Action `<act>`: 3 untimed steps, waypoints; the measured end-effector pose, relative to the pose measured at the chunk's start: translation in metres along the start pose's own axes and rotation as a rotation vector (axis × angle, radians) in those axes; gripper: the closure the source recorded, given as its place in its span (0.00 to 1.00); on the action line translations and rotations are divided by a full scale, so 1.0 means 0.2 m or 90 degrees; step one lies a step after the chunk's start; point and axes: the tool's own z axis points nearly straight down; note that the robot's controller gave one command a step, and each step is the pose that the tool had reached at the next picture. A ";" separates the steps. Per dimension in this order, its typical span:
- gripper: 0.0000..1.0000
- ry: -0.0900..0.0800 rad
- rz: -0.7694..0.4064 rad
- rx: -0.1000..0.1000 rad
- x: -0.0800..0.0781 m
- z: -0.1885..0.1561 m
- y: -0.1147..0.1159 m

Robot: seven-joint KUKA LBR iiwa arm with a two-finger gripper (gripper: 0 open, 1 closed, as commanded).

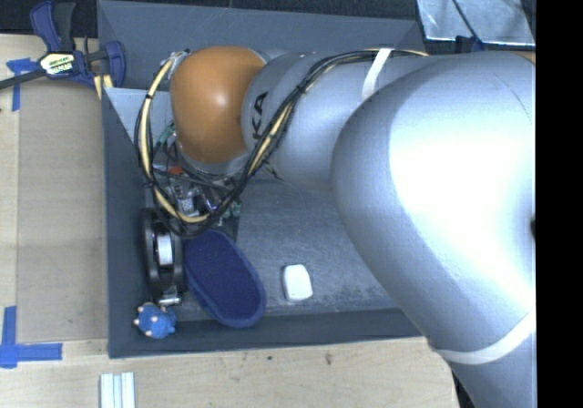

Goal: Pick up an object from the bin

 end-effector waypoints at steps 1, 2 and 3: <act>1.00 -0.010 0.060 0.001 0.04 -0.01 0.00; 1.00 -0.013 0.121 -0.003 0.08 -0.01 0.01; 1.00 -0.016 0.144 -0.014 0.16 -0.77 -0.16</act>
Offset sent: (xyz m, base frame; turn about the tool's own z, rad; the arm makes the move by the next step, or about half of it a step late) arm -0.0143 0.0126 -0.0008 0.0898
